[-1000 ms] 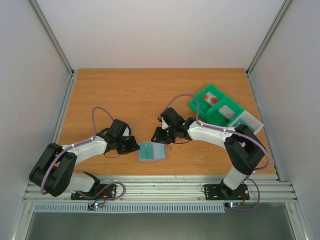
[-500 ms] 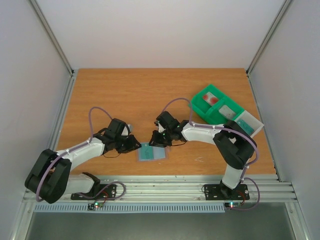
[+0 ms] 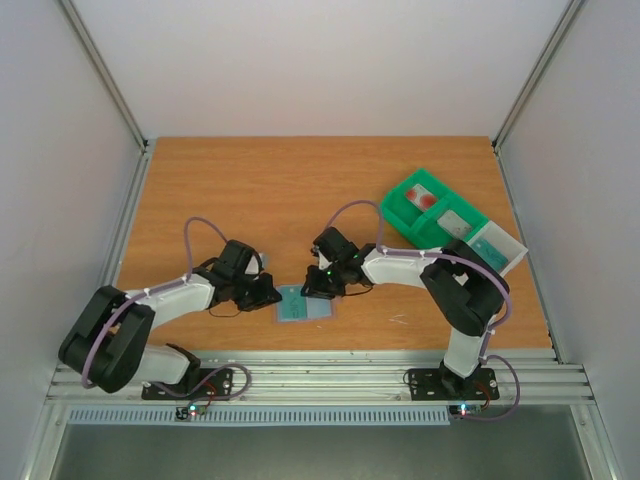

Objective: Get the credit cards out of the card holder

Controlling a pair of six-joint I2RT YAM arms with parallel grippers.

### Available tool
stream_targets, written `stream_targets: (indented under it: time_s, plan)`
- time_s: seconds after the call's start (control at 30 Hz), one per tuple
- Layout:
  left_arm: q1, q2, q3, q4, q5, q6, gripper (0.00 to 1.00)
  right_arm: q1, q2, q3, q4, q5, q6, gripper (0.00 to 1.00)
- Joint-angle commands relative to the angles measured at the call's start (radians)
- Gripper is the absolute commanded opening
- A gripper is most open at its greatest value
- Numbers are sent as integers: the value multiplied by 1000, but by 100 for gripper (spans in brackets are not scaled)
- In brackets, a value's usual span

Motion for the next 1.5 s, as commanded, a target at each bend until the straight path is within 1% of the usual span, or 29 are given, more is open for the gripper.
stream_targets:
  time_s: [0.0, 0.3, 0.57, 0.67, 0.7, 0.77, 0.87, 1.07, 1.23, 1.47]
  plan:
    - [3, 49, -27, 61, 4, 5, 2, 8, 20, -17, 22, 11, -19, 16]
    - [3, 61, -28, 31, -29, 19, 2, 8, 48, -36, 84, -25, -21, 14]
    - [3, 56, -43, 42, -39, 17, 2, 8, 68, -56, 139, -59, -21, 9]
    - [3, 56, -44, 43, -39, 15, 2, 8, 64, -63, 160, -71, -17, 6]
    - [3, 57, -44, 42, -40, 15, 2, 7, 62, -68, 172, -78, -15, 4]
    - [3, 56, -41, 36, -41, 16, 4, 3, 55, -82, 203, -90, -7, 1]
    - [3, 50, -40, 22, -48, 24, 7, -2, 28, -107, 254, -82, 2, 1]
    - [3, 43, -40, 0, -57, 34, 12, -23, -7, -134, 261, -63, 12, 1]
    - [3, 41, -30, -26, -66, 50, 12, -39, -19, -165, 298, -72, 30, 1]
    - [3, 51, -37, -7, -72, 41, 10, -47, -7, -181, 354, -97, 61, 1]
